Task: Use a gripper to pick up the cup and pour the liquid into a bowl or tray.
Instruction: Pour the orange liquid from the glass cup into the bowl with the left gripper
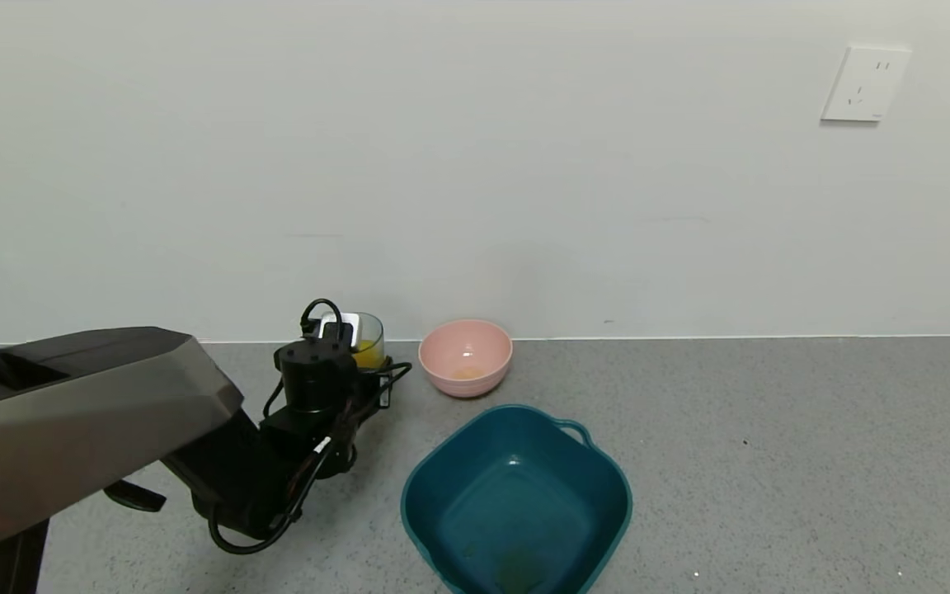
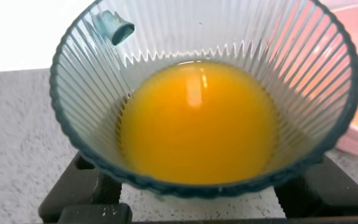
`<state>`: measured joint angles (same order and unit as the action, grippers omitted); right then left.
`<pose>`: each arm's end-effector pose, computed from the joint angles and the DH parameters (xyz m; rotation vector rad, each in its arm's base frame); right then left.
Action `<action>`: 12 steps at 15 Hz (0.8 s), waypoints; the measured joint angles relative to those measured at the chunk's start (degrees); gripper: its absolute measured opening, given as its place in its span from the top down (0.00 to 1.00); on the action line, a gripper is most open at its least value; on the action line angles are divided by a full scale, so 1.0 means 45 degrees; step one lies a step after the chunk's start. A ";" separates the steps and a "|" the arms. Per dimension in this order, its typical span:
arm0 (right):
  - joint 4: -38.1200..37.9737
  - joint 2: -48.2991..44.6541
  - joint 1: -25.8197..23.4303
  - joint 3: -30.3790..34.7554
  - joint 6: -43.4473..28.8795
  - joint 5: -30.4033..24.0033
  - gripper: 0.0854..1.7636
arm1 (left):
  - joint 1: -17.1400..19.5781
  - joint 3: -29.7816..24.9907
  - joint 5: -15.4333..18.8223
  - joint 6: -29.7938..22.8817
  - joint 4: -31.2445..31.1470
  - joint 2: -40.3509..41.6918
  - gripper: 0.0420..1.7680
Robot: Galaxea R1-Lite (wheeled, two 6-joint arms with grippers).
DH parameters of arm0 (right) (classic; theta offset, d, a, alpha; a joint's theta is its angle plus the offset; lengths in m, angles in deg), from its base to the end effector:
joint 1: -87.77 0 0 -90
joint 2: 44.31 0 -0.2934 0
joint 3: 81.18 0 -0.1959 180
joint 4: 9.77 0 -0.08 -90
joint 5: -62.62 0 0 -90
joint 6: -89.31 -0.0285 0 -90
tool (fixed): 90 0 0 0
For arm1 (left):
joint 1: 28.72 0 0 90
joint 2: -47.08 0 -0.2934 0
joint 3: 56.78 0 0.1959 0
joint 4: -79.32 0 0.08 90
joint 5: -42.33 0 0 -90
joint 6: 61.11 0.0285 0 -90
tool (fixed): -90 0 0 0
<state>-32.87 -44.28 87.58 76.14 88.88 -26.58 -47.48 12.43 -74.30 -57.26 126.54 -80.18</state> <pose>-0.0041 -0.0004 0.0747 0.0075 0.0078 -0.0173 0.3686 -0.1117 0.0475 0.1399 0.1791 0.1311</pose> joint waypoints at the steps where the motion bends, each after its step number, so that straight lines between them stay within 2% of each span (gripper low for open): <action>1: 0.0000 0.0000 0.0000 0.0000 -0.0005 -0.0005 0.03 | 0.0000 -0.0076 0.0222 0.0209 -0.0190 0.0366 0.26; 5: 0.0000 0.0000 0.0000 -0.0005 0.0005 0.0000 0.03 | -0.0081 -0.0214 0.1457 0.0851 -0.1875 0.1997 0.26; 7: 0.0000 0.0000 0.0000 -0.0005 0.0005 -0.0005 0.03 | -0.0146 -0.0111 0.1723 0.1243 -0.2698 0.2701 0.26; 12: 0.0000 0.0000 0.0000 -0.0011 0.0000 -0.0005 0.03 | -0.0637 -0.0116 0.2438 0.2170 -0.3535 0.3901 0.26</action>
<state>-32.87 -44.28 87.58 76.09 88.88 -26.61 -50.35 11.91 -63.33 -47.49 110.63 -62.62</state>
